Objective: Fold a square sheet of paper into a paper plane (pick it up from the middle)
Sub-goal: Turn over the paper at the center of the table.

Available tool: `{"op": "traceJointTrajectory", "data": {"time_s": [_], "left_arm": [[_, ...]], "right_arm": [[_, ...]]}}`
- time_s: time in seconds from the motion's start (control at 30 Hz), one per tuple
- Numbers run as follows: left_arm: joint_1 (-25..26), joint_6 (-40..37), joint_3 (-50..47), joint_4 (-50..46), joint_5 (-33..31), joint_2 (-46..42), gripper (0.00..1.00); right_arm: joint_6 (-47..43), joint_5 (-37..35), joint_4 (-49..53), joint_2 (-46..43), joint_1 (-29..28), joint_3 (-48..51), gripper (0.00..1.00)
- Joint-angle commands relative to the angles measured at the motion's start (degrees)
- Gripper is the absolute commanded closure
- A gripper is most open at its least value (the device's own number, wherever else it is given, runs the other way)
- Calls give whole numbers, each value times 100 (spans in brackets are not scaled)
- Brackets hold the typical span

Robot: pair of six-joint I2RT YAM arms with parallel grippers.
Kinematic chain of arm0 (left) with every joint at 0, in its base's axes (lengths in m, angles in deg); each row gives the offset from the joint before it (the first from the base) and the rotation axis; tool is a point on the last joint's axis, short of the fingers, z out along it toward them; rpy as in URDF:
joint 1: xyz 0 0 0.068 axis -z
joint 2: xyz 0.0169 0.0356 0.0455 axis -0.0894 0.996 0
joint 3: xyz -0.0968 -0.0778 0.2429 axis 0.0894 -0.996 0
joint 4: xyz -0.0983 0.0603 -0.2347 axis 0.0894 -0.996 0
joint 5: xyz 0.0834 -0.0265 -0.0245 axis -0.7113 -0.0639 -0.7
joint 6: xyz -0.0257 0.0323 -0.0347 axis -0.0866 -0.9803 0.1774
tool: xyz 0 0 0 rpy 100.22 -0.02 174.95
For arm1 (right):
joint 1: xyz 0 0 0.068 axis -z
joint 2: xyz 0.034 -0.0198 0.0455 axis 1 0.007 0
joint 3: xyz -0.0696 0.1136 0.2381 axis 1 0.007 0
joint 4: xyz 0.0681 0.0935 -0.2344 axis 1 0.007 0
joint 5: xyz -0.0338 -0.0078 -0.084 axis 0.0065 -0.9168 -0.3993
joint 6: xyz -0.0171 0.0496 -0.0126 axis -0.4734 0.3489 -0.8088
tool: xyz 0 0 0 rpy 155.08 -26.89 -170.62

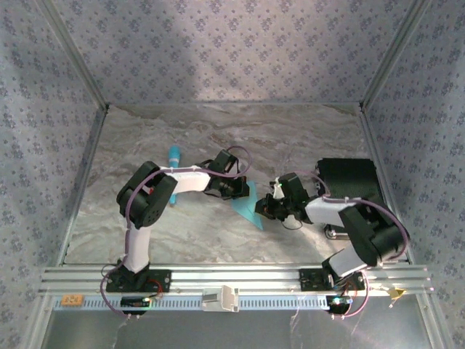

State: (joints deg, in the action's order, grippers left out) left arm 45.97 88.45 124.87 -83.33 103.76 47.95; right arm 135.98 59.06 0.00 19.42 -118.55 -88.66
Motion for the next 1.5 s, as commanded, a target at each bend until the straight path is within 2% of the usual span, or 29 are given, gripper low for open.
{"op": "traceJointTrajectory", "data": {"time_s": [0.0, 0.07, 0.23, 0.47, 0.8, 0.97, 1.47], "left_arm": [[-113, 18, -346, -140, -203, 20, 97], [-155, 116, -438, 32, -102, -29, 97], [-221, 179, -444, 81, 13, -116, 97], [-243, 287, -448, 206, 174, -110, 97], [-243, 309, -439, 241, 198, -83, 97], [-250, 342, -437, 270, 217, -74, 97], [-248, 371, -418, 267, 219, -104, 97]], "right_arm": [[240, -408, 896, -806, 28, 67, 85], [321, -570, 1401, -1250, 47, 138, 74], [677, -406, 1743, -1870, -72, 412, 60], [1150, -376, 1415, -1954, -338, 807, 55], [1238, -232, 1109, -1312, -423, 665, 57], [1324, -86, 657, -981, -465, 655, 62], [1409, -162, 135, -887, -418, 573, 64]]}}
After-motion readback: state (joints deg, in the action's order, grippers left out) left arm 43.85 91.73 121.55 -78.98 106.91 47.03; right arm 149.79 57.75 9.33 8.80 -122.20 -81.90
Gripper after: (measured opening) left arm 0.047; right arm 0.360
